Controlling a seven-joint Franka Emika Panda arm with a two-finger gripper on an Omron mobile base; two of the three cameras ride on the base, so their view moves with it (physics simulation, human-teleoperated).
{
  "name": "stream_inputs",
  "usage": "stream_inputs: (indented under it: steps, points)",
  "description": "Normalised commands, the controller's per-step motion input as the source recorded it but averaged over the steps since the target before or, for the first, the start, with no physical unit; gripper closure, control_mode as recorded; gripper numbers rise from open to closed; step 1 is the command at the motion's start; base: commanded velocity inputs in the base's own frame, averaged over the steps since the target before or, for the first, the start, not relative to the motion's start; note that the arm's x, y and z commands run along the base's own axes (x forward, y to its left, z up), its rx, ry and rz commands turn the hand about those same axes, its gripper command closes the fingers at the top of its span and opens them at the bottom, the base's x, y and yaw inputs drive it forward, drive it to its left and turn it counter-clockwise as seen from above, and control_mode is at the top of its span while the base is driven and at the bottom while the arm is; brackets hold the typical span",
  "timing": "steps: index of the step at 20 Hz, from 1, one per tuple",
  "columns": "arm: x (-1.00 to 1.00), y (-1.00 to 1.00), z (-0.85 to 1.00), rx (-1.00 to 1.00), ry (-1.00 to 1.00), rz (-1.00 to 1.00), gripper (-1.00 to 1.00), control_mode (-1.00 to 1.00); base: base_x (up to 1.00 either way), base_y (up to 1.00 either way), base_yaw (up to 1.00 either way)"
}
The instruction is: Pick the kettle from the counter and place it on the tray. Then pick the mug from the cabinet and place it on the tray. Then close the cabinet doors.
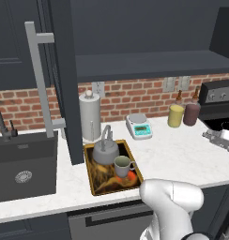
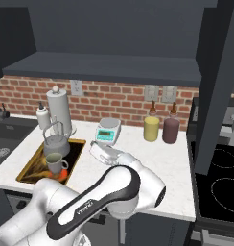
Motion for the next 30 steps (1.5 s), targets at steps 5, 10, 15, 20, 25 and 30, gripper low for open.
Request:
stream_inputs:
  steps: [5,10,15,20,25,30]
  points:
    - [-0.01,-0.57,0.00,0.19,0.00,0.00,-1.00,-1.00,0.00,0.00,0.00]
    - [0.00,-0.37,0.00,0.27,0.00,0.00,-1.00,-1.00,0.00,0.00,0.00]
    - [-0.03,-0.30,0.01,0.22,0.00,0.00,-1.00,-1.00,0.00,0.00,0.00]
    - [-0.04,-0.19,0.09,0.07,-0.01,0.00,-1.00,-1.00,0.00,0.00,0.00]
    - [0.00,-0.27,0.10,0.01,0.01,-0.05,-1.00,-1.00,0.00,0.00,0.00]
    - [0.02,-0.36,0.04,0.00,0.06,-0.09,-1.00,-1.00,0.00,0.00,0.00]
